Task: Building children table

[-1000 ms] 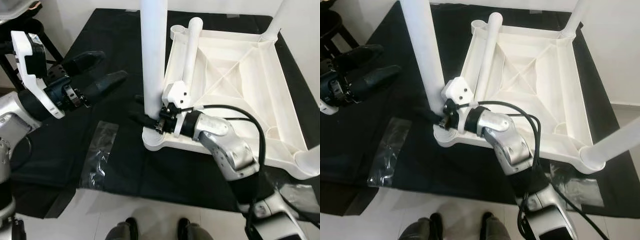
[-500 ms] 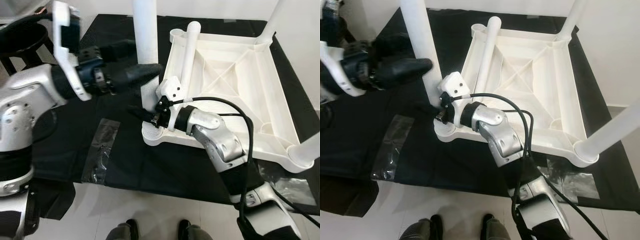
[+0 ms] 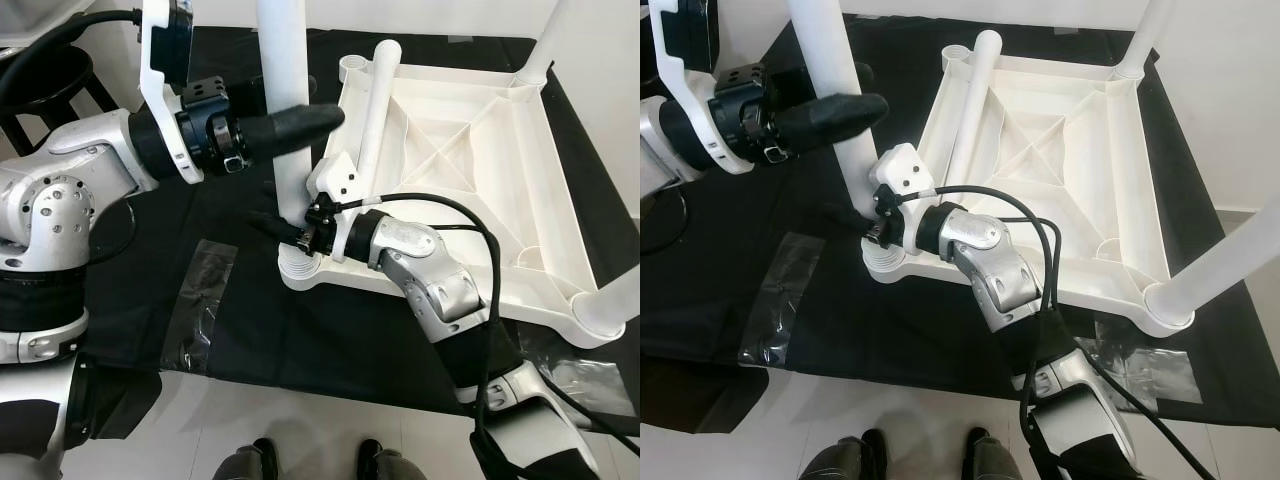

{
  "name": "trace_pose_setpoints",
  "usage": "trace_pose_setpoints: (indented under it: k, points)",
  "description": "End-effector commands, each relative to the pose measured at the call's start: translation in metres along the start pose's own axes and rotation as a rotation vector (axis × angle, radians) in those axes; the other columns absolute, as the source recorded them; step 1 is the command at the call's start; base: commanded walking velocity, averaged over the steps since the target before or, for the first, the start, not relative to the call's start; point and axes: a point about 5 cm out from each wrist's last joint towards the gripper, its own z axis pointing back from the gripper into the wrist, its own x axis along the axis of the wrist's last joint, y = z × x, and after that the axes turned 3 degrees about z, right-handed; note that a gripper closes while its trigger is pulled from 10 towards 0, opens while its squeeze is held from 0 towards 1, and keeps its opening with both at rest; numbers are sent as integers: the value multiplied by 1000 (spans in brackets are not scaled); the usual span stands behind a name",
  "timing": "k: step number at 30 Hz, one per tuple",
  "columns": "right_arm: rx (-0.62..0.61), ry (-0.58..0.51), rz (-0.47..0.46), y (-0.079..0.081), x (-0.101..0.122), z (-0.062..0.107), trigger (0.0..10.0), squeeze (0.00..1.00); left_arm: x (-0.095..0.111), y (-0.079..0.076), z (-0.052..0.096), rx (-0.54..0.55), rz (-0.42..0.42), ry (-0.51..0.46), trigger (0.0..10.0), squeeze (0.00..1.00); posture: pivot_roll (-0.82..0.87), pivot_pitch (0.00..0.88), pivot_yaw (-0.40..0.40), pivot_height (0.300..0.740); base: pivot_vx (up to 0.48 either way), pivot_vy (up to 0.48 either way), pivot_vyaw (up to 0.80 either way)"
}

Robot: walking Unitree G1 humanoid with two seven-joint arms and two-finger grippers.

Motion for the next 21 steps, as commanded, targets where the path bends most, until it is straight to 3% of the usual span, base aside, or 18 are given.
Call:
trace_pose_setpoints:
  k: [1, 5, 6, 7, 8, 13, 16, 17, 18, 19, 20, 21]
  points:
    - [-7, 72, -19, 1, -14, -1, 10000, 0, 0, -6, -7, -58, 2, 23, 0, 0, 47, 241, 24, 740, 0, 0, 0]
    - [-17, 59, -34, -4, -13, 1, 10000, 0, 0, -6, -8, -77, 7, 31, 0, 0, 50, 240, 26, 740, 0, 0, 0]
    - [-9, 42, -51, -7, -11, 3, 10000, 224, 1, -6, -9, -86, 6, 37, 0, 0, 50, 240, 26, 740, 0, 0, 0]
    - [-9, 42, -51, -7, -11, 3, 10000, 224, 1, -6, -9, -86, 6, 37, 0, 0, 50, 240, 26, 740, 0, 0, 0]
    - [15, 14, -57, -12, -5, 6, 10000, 1000, 1, -7, -11, -97, 3, 43, 0, 0, 52, 237, 29, 740, 0, 0, 0]
    - [108, -30, -37, -20, 7, 12, 10000, 1000, 3, -9, -13, -114, -4, 53, 0, 0, 49, 234, 31, 740, 0, 0, 0]
    - [359, -58, -8, -30, 24, 24, 10000, 965, 3, -12, -15, -136, -20, 63, 0, 0, 46, 231, 31, 740, 0, 0, 0]
    - [359, -58, -8, -30, 24, 24, 10000, 965, 3, -12, -15, -136, -20, 63, 0, 0, 46, 231, 31, 740, 0, 0, 0]
    - [404, -60, -8, -34, 27, 26, 10000, 216, 3, -13, -16, -139, -21, 62, 0, 0, 48, 229, 29, 740, 0, 0, 0]
    - [404, -60, -8, -34, 27, 26, 10000, 216, 3, -13, -16, -139, -21, 62, 0, 0, 48, 229, 29, 740, 0, 0, 0]
    - [440, -66, -13, -36, 29, 26, 10000, 0, 3, -13, -16, -141, -22, 62, 0, 0, 48, 228, 30, 740, 0, 0, 0]
    - [440, -66, -13, -36, 29, 26, 10000, 0, 3, -13, -16, -141, -22, 62, 0, 0, 48, 228, 30, 740, 0, 0, 0]
